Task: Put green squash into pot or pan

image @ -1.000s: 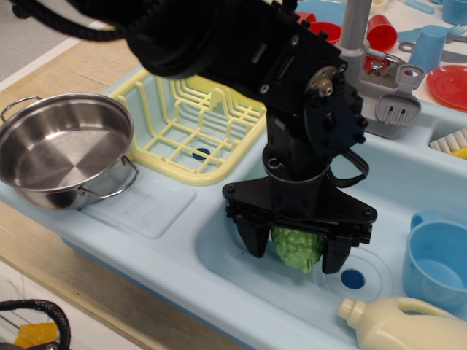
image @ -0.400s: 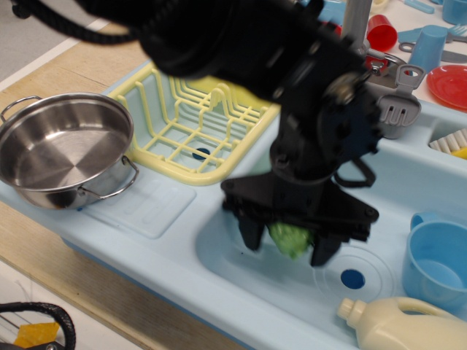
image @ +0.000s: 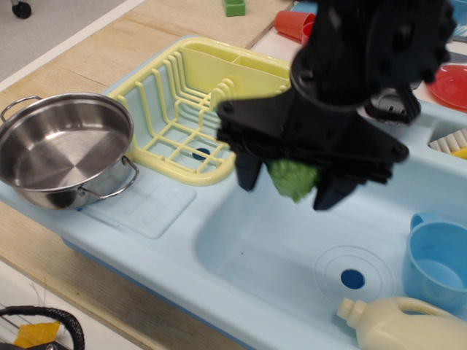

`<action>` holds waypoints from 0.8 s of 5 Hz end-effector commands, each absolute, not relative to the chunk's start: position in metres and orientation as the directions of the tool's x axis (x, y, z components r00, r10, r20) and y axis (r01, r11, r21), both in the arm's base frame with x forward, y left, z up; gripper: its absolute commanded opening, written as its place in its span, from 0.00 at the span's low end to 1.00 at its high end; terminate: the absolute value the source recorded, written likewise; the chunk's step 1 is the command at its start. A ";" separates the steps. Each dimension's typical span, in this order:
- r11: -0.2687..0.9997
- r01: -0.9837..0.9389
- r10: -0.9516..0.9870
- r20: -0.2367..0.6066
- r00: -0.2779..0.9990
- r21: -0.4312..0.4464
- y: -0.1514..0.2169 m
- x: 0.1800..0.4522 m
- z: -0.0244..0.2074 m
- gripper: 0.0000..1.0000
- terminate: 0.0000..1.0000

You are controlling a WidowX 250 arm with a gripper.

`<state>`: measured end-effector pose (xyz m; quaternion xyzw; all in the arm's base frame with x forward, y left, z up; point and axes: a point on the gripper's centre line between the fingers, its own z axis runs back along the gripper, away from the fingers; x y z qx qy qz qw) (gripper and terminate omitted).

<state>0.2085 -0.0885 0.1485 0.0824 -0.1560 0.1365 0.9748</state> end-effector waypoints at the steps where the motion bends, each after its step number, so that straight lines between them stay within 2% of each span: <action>1: 0.918 -0.387 0.324 0.401 0.857 0.086 -0.054 0.197 0.186 0.00 0.00; 3: 0.858 -0.509 0.455 0.366 0.812 0.064 0.005 0.170 0.192 0.00 0.00; 4: 0.844 -0.534 0.489 0.332 0.807 0.055 0.024 0.161 0.184 0.00 0.00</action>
